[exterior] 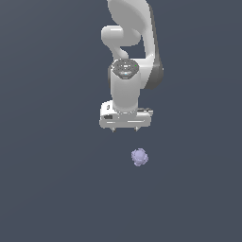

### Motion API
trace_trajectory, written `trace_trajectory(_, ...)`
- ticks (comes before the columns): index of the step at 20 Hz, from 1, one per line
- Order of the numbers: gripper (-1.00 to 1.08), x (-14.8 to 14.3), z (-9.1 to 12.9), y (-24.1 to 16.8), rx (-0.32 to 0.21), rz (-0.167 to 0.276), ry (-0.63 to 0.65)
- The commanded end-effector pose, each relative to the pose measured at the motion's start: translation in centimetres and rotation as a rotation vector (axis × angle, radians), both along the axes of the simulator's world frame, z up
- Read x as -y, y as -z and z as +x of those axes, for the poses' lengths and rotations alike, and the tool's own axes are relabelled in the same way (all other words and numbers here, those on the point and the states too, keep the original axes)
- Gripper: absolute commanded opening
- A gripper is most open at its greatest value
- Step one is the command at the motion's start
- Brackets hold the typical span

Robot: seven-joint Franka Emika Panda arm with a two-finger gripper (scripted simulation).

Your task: Pick up the object and move it to a goal position.

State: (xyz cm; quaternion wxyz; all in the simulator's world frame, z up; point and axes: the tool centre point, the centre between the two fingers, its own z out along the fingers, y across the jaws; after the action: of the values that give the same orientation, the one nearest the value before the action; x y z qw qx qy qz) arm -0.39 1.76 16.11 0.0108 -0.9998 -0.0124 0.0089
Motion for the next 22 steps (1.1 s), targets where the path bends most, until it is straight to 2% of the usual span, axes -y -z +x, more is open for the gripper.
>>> trace_trajectory(1, 1.0, 0.0, 0.0, 0.0, 0.0, 0.0, 0.0)
trace_trajectory(9, 1.0, -3.2, 0.1, 0.2, 0.0, 0.028, -0.051)
trace_trajectory(16, 1.0, -3.3, 0.3, 0.3, 0.001, 0.026, -0.056)
trace_trajectory(22, 1.0, -3.8, 1.5, 1.2, 0.004, 0.019, -0.1)
